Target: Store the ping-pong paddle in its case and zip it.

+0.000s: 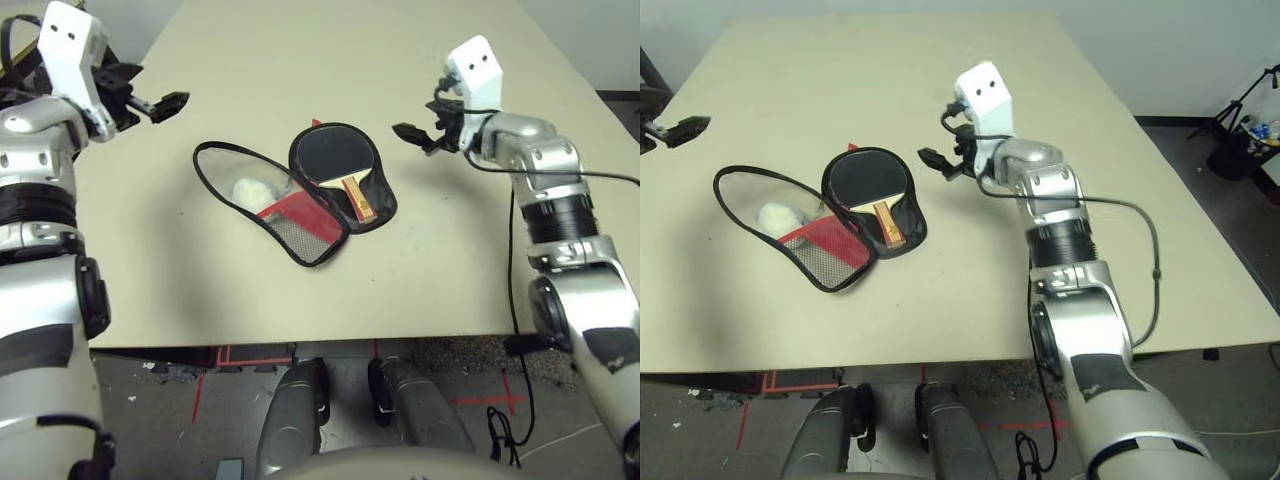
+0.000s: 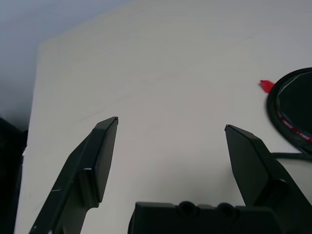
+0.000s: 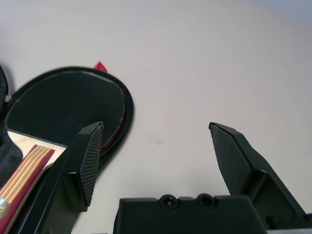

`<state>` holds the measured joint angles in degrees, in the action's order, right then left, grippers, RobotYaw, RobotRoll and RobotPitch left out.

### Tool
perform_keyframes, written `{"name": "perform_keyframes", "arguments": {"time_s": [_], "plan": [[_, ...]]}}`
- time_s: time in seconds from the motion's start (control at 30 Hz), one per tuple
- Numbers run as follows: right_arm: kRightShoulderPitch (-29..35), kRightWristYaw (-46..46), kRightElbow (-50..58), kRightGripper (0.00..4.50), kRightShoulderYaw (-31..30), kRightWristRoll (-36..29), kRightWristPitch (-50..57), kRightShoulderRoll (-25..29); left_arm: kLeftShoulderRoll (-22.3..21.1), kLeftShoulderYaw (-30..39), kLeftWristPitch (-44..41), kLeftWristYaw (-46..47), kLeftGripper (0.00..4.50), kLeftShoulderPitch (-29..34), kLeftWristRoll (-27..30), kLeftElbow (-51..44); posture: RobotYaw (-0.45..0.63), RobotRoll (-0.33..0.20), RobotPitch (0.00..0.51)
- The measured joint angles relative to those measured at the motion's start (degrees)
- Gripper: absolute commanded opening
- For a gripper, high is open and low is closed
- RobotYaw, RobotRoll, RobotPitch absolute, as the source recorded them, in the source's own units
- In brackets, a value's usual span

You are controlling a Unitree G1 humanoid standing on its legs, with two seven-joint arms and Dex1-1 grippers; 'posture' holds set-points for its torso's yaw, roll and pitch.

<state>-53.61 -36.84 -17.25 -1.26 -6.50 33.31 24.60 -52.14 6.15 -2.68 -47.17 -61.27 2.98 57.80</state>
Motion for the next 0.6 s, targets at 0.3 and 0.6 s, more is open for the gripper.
{"name": "perform_keyframes", "arguments": {"time_s": [0.3, 0.6], "plan": [[5.85, 2.59, 5.11, 4.48, 1.16, -0.18, -1.0, 1.35, -0.54, 0.0, -6.19, -1.64, 4.5, 10.81, -0.06, -0.16, -0.07, 0.0, 0.137], [6.75, 4.24, 8.22, 4.48, 2.3, -0.54, 0.19, 1.21, 2.32, -2.22, -24.06, -11.46, 4.5, 20.3, 3.49, -19.4, -0.08, 0.0, 0.141]]}}
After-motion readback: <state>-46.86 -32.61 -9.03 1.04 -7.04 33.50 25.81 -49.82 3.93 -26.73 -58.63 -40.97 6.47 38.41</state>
